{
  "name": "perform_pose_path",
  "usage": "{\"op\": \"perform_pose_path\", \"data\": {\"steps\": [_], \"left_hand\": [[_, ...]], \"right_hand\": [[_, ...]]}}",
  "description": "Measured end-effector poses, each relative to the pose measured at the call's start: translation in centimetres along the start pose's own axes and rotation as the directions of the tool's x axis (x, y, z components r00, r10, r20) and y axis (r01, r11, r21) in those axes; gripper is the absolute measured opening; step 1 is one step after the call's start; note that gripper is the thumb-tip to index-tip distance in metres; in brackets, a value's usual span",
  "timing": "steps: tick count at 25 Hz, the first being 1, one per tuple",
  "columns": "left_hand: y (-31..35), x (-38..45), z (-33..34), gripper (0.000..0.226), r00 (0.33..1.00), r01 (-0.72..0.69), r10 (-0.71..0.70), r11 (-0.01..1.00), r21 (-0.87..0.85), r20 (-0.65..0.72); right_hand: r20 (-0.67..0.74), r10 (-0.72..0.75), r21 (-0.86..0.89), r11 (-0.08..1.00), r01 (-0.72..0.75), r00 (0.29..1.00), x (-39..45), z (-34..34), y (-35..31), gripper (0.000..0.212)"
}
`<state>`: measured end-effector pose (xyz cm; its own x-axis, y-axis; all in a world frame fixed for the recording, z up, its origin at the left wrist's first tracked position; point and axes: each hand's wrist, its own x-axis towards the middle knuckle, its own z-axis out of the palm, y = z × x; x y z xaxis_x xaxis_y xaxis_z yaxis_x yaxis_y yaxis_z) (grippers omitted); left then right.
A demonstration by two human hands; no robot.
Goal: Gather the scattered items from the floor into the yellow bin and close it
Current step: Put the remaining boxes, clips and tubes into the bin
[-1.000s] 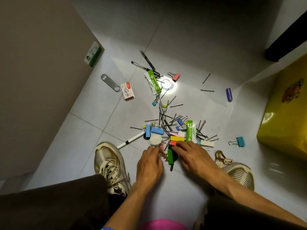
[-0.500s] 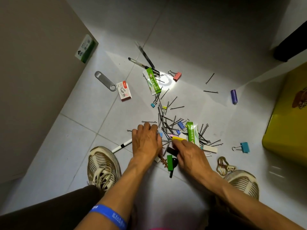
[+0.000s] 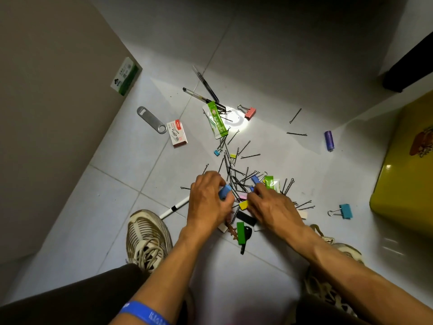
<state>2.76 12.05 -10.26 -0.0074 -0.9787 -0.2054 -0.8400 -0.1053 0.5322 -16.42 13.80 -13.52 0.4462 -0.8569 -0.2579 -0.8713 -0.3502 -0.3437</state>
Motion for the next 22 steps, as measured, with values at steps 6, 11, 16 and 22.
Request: {"op": "perform_pose_path", "data": {"steps": [6, 11, 16, 22], "left_hand": [[0.8, -3.9, 1.1, 0.007, 0.86, 0.498, -0.478, 0.715, -0.49, 0.178], [2.0, -6.8, 4.7, 0.034, 0.873, 0.272, -0.318, 0.947, 0.173, 0.37], [2.5, -7.1, 5.1, 0.013, 0.896, 0.218, -0.238, 0.971, 0.098, 0.375], [2.4, -5.8, 3.1, 0.016, 0.674, 0.72, -0.583, 0.384, -0.578, 0.453]], "right_hand": [[-0.111, 0.157, 0.404, 0.909, -0.1, 0.981, -0.9, -1.2, 0.0, 0.015], [-0.04, 0.499, 0.395, 0.804, -0.445, 0.866, -5.9, -2.0, 3.7, 0.007], [0.144, 0.425, 0.076, 0.896, -0.439, 0.893, -7.2, -1.0, 3.7, 0.009], [0.26, 0.468, 0.838, 0.324, -0.438, 0.844, -5.3, -1.6, 3.3, 0.017]]}}
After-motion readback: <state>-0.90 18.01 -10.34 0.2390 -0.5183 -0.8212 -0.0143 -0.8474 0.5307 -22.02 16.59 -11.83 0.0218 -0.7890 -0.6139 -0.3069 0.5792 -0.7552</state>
